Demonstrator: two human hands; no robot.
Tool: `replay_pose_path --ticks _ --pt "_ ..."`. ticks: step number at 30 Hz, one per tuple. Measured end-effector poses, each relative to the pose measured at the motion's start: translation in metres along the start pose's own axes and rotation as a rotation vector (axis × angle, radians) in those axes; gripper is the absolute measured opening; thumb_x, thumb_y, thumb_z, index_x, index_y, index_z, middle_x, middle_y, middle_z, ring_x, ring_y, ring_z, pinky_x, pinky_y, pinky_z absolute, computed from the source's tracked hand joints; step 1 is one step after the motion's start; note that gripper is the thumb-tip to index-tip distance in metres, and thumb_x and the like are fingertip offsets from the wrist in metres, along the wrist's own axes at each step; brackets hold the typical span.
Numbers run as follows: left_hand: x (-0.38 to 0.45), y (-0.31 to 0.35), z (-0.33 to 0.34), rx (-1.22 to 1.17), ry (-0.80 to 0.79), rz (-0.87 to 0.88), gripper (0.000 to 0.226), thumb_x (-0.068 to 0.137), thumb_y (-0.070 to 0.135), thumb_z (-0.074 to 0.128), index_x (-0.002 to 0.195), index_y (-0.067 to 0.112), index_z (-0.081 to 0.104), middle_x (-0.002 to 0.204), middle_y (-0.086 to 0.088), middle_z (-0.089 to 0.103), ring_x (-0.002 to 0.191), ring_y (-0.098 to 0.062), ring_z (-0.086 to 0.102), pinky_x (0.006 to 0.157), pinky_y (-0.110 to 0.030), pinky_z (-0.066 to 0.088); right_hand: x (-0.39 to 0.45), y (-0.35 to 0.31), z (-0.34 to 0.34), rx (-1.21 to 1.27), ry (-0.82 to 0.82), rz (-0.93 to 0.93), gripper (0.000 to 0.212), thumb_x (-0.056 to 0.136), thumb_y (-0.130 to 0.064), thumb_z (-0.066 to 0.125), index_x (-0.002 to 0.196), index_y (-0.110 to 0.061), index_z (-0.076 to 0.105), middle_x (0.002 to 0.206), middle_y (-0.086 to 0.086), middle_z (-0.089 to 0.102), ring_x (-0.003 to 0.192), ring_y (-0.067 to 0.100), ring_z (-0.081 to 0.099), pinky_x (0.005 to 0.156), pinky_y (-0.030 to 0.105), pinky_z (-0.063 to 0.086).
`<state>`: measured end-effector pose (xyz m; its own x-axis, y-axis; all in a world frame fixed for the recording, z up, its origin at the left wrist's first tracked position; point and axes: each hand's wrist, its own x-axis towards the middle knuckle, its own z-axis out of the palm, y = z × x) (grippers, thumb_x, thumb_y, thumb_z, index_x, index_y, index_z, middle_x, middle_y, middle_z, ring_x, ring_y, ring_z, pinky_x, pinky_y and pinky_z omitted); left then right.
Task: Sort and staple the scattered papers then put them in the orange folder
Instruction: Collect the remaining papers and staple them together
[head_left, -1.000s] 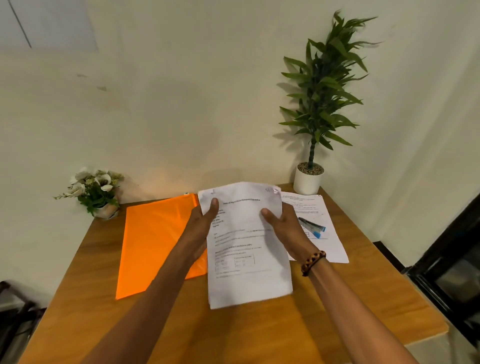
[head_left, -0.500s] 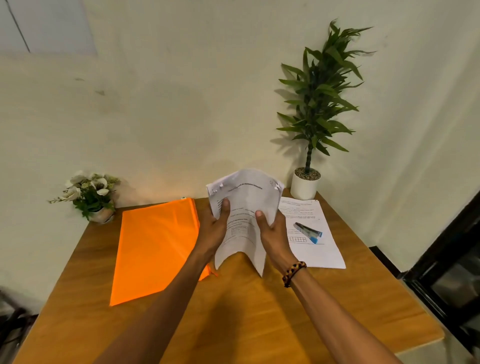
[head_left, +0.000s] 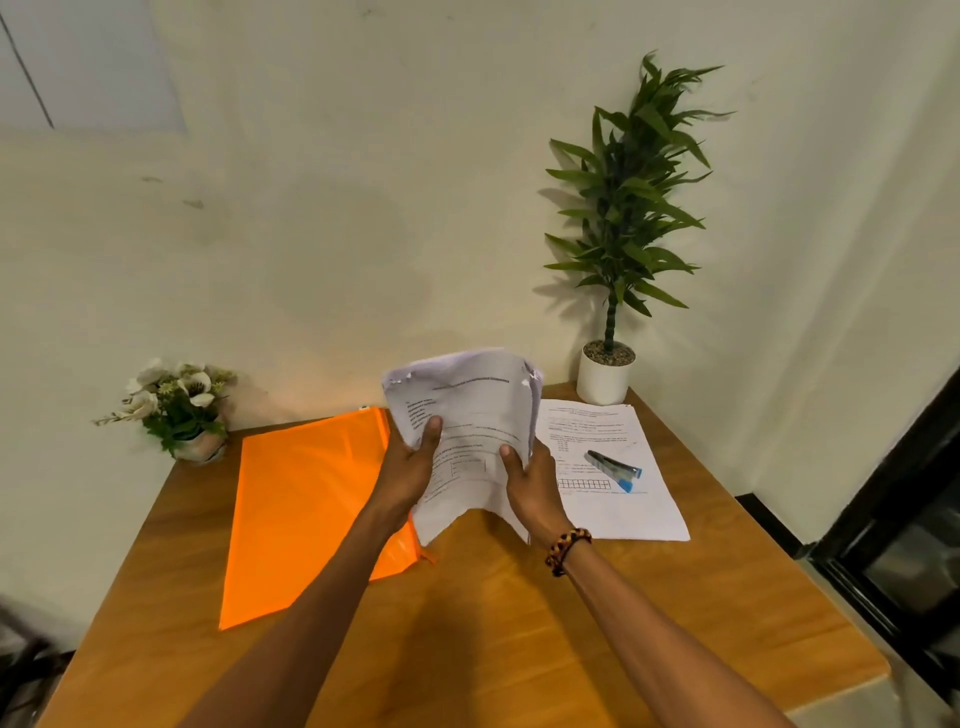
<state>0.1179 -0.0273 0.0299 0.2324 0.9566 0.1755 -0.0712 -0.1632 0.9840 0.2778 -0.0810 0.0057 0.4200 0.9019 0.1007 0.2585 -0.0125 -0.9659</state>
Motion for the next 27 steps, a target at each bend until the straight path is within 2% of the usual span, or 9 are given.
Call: replay_pose_path --ticks 3,8,12,14,17,19,21,25,27 --pt "0.001 0.012 -0.009 0.042 -0.014 -0.015 0.037 0.102 0.036 0.054 0.132 0.016 0.06 0.111 0.002 0.075 0.1 -0.012 0.073 0.071 -0.022 0.059 0.004 -0.011 -0.01 -0.066 -0.033 -0.053 0.038 0.104 -0.031 0.054 0.136 -0.012 0.054 0.12 0.001 0.067 0.107 0.019 0.065 0.081 0.028 0.059" --pt "-0.005 0.008 -0.024 -0.017 -0.033 -0.04 0.034 0.091 0.027 0.072 0.122 0.014 0.068 0.109 0.0 0.077 0.104 -0.026 0.073 0.072 -0.027 0.061 0.011 -0.014 -0.036 -0.365 -0.18 -0.149 0.031 0.104 -0.023 0.054 0.133 -0.014 0.058 0.124 -0.003 0.064 0.11 0.019 0.06 0.096 0.04 0.053" --pt "0.002 0.015 -0.048 0.158 0.144 0.199 0.079 0.074 0.018 0.09 0.141 0.031 0.05 0.131 0.01 0.065 0.119 -0.002 0.062 0.09 -0.02 0.055 0.034 -0.025 -0.067 -0.775 -0.342 -0.249 0.024 0.103 -0.026 0.052 0.124 -0.016 0.059 0.118 0.012 0.063 0.107 0.034 0.058 0.087 0.048 0.051" --pt "0.008 0.022 -0.058 0.391 0.047 0.318 0.09 0.072 0.025 0.092 0.146 0.035 0.043 0.141 0.015 0.056 0.129 0.004 0.052 0.101 -0.019 0.046 0.04 -0.036 -0.076 -0.944 -0.425 -0.267 0.021 0.102 -0.022 0.052 0.122 -0.016 0.057 0.116 0.013 0.061 0.105 0.035 0.058 0.085 0.047 0.05" --pt "0.016 0.03 -0.055 0.741 -0.319 0.319 0.053 0.078 0.047 0.082 0.126 0.034 0.066 0.12 0.025 0.067 0.11 0.01 0.06 0.093 -0.027 0.051 0.041 -0.053 -0.071 -1.132 -0.472 -0.329 0.02 0.103 -0.02 0.05 0.121 -0.013 0.054 0.118 0.014 0.056 0.103 0.035 0.057 0.078 0.041 0.047" --pt "0.018 0.024 -0.05 0.699 -0.41 0.288 0.017 0.091 0.021 0.071 0.107 0.025 0.077 0.098 0.016 0.076 0.09 0.004 0.067 0.076 -0.028 0.052 0.039 -0.06 -0.063 -1.17 -0.488 -0.383 0.021 0.102 -0.02 0.051 0.122 -0.018 0.056 0.117 0.012 0.057 0.1 0.034 0.058 0.074 0.039 0.046" --pt "0.016 0.012 -0.048 0.55 -0.317 0.242 0.02 0.097 0.008 0.06 0.1 0.015 0.078 0.097 0.008 0.077 0.089 -0.002 0.069 0.075 -0.03 0.053 0.038 -0.065 -0.06 -1.136 -0.458 -0.39 0.02 0.1 -0.027 0.057 0.119 -0.02 0.059 0.117 0.009 0.06 0.101 0.032 0.06 0.076 0.041 0.049" --pt "0.005 -0.01 -0.056 0.277 0.002 0.008 0.032 0.093 0.036 0.069 0.085 0.005 0.073 0.08 -0.004 0.077 0.074 -0.021 0.073 0.066 -0.036 0.051 0.046 -0.064 -0.083 -1.071 -0.378 -0.287 0.039 0.086 -0.049 0.073 0.108 -0.02 0.06 0.114 0.004 0.063 0.101 0.025 0.061 0.08 0.046 0.054" --pt "0.0 -0.02 -0.063 0.165 0.114 -0.039 0.021 0.094 0.027 0.069 0.092 0.006 0.073 0.085 -0.002 0.078 0.081 -0.021 0.075 0.066 -0.035 0.055 0.048 -0.059 -0.102 -0.793 -0.456 -0.218 0.04 0.083 -0.043 0.08 0.107 -0.013 0.068 0.112 0.006 0.069 0.098 0.022 0.067 0.08 0.047 0.06"
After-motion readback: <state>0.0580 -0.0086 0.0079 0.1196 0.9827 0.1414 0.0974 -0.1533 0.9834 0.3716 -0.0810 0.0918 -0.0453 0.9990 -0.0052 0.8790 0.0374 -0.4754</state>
